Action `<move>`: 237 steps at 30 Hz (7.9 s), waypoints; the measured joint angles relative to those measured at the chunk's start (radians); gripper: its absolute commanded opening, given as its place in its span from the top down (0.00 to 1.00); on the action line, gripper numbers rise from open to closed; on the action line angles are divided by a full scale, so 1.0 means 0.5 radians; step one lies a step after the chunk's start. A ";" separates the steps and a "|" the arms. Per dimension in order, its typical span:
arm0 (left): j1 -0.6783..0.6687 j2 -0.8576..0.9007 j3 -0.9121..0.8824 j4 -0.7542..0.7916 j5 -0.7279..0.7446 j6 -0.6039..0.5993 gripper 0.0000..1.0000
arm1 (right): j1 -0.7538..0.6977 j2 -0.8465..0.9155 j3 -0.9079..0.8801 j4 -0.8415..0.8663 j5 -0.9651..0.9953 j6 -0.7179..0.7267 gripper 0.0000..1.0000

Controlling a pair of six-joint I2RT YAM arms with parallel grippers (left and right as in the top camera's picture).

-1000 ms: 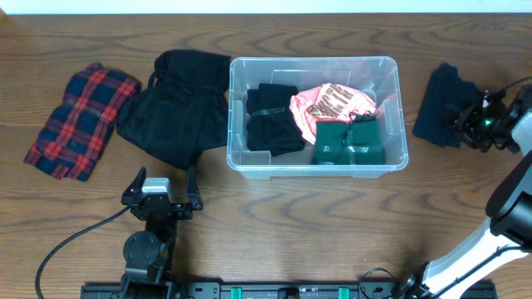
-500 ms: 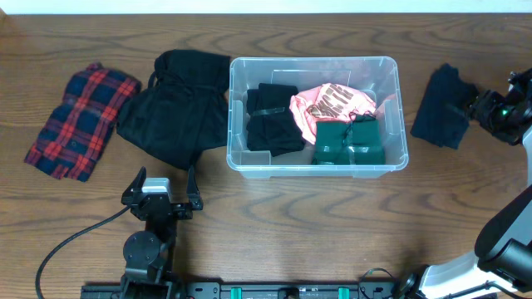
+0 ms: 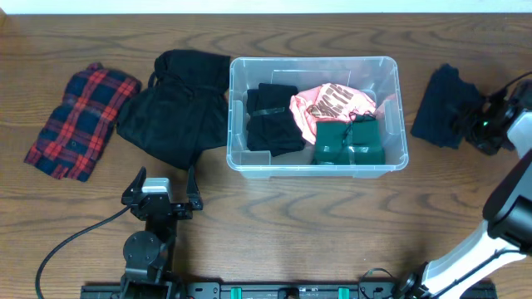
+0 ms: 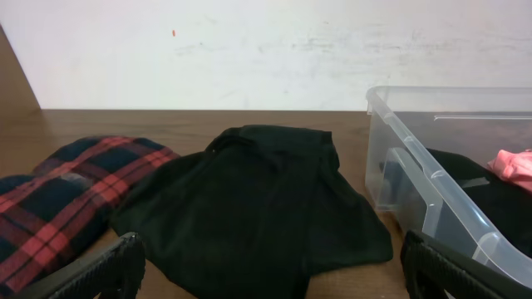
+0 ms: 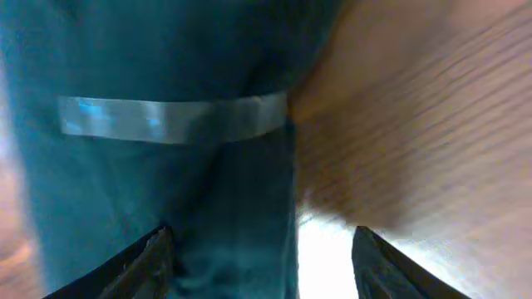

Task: Pack container
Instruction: 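Lower the right gripper onto the taped navy bundle and grasp it, then carry the navy bundle into the bin beside the black bundle, then press the navy bundle down in the bin and release it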

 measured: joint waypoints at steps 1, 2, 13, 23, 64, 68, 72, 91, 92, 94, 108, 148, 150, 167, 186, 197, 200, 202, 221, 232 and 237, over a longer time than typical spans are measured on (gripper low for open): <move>0.000 0.000 0.000 0.000 0.000 0.000 0.02 | 0.000 0.004 0.008 0.011 -0.007 -0.009 0.36; 0.000 0.000 0.000 0.000 0.000 -0.001 0.02 | 0.000 0.005 0.008 0.011 -0.007 -0.013 0.37; 0.000 0.000 0.000 0.000 0.000 0.000 0.02 | 0.007 0.018 0.009 0.028 -0.091 -0.052 0.62; 0.000 0.000 0.000 0.000 0.000 0.000 0.02 | 0.010 0.018 0.009 0.031 -0.126 -0.067 0.78; 0.000 0.000 0.000 0.000 0.000 0.000 0.02 | 0.139 -1.025 0.042 -0.049 -0.509 -0.238 0.99; 0.000 0.001 0.000 0.000 0.000 0.000 0.02 | 0.364 -1.194 0.044 -0.127 -0.624 -0.382 0.99; 0.000 0.000 0.000 0.000 0.000 -0.001 0.02 | 0.665 -1.301 0.046 -0.248 -0.748 -0.669 0.99; 0.000 0.000 0.000 0.000 0.000 0.000 0.02 | 1.699 -1.134 0.053 -0.806 -0.861 -2.332 0.99; 0.000 0.000 0.000 0.000 0.000 -0.001 0.02 | 1.706 -1.112 0.053 -0.805 -0.861 -2.374 0.99; 0.000 0.000 0.000 0.000 0.000 0.000 0.02 | 1.709 -1.070 0.053 -0.802 -0.858 -2.436 0.99; 0.000 0.001 0.000 0.000 0.000 0.000 0.02 | 1.709 -0.992 0.053 -0.578 -0.722 -2.543 0.99; 0.000 0.000 0.000 -0.001 0.000 -0.001 0.02 | 1.833 -0.476 0.053 -0.624 -0.505 -2.652 0.73; 0.000 0.000 0.000 0.000 0.000 0.000 0.02 | 1.833 -0.476 0.055 -0.505 -0.446 -2.574 0.32; 0.000 0.000 0.000 0.000 0.000 0.000 0.02 | 1.833 -0.476 0.060 0.005 -0.315 -1.653 0.20; 0.000 0.000 0.000 0.000 0.000 0.000 0.02 | 1.844 -0.526 0.060 -0.092 -0.415 -1.142 0.99; 0.000 0.001 0.000 -0.001 0.000 0.000 0.02 | 1.971 -0.570 0.063 -0.375 -0.462 -0.971 0.99; 0.000 0.000 0.000 0.000 0.000 -0.001 0.02 | 1.983 -0.570 0.062 -0.353 -0.452 -0.961 0.99; 0.000 0.001 0.000 -0.001 0.000 0.000 0.02 | 1.984 -0.569 0.061 -0.340 -0.433 -0.956 0.99; 0.000 0.000 0.000 -0.001 0.000 -0.001 0.02 | 1.987 -0.159 0.059 -0.070 -0.049 -0.940 0.97; 0.000 0.000 0.000 0.000 0.000 -0.001 0.02 | 1.994 -0.249 0.062 -0.031 -0.001 -0.822 0.85; 0.000 0.000 0.000 0.000 0.000 0.000 0.02 | 1.946 -0.622 0.062 -0.044 0.090 -0.720 0.78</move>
